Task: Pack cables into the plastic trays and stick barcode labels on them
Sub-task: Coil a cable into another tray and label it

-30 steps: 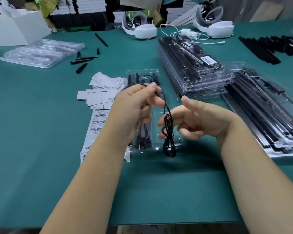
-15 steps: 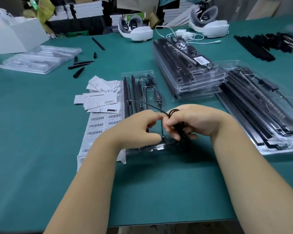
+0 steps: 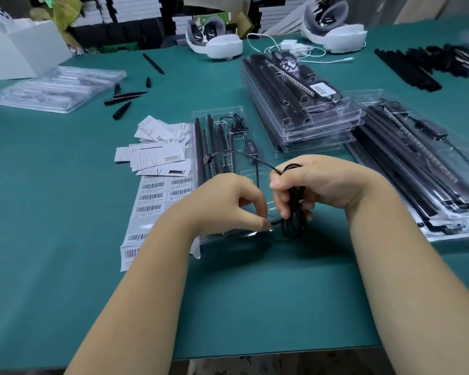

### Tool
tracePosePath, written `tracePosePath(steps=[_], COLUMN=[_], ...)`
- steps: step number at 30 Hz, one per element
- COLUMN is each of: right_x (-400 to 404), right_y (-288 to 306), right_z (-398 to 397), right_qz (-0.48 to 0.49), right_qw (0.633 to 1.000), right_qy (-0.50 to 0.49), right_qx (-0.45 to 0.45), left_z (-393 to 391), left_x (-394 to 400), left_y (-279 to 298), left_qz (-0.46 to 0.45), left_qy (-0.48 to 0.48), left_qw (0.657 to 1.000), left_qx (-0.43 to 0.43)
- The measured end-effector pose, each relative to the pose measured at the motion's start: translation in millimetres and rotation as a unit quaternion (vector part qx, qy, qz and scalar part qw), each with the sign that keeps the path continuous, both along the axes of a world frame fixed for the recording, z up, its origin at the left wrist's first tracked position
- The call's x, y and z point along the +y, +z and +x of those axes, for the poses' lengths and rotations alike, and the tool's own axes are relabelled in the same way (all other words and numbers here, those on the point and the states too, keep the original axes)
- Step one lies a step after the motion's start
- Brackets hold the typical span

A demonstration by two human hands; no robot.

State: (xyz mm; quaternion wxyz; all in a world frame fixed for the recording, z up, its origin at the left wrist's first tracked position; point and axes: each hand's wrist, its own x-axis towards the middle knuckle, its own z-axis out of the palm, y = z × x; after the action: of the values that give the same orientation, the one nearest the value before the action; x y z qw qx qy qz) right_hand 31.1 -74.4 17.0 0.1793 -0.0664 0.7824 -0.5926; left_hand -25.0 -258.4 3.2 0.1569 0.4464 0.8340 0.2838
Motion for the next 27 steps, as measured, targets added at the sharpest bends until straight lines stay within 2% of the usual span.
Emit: tracePosePath(steps=[5, 8, 13, 18, 23, 25, 27], right_x=[7, 7, 17, 22, 24, 25, 28], right_y=[2, 1, 4, 0, -1, -4, -8], right_z=[2, 0, 4, 1, 5, 2, -3], right_qz=[-0.069, -0.069, -0.028, 0.021, 0.088, 0.081, 0.030], right_qw=[0.995, 0.996, 0.998, 0.999, 0.993, 0.995, 0.993], right_qy=[0.036, 0.035, 0.057, 0.031, 0.058, 0.003, -0.108], right_qx=[0.054, 0.052, 0.016, -0.023, -0.058, -0.057, -0.036], left_z=[-5, -6, -7, -7, -8, -9, -8], left_x=[-8, -7, -8, -7, -12, -12, -11], left_y=[10, 10, 12, 12, 13, 13, 12], left_qz=[0.008, -0.006, -0.007, -0.020, 0.002, -0.015, -0.041], left_qy=[-0.017, -0.021, -0.004, 0.002, 0.004, -0.003, -0.010], left_qw=[0.996, 0.996, 0.993, 0.992, 0.988, 0.988, 0.989], left_qx=[-0.085, -0.091, -0.121, -0.121, -0.156, -0.154, -0.141])
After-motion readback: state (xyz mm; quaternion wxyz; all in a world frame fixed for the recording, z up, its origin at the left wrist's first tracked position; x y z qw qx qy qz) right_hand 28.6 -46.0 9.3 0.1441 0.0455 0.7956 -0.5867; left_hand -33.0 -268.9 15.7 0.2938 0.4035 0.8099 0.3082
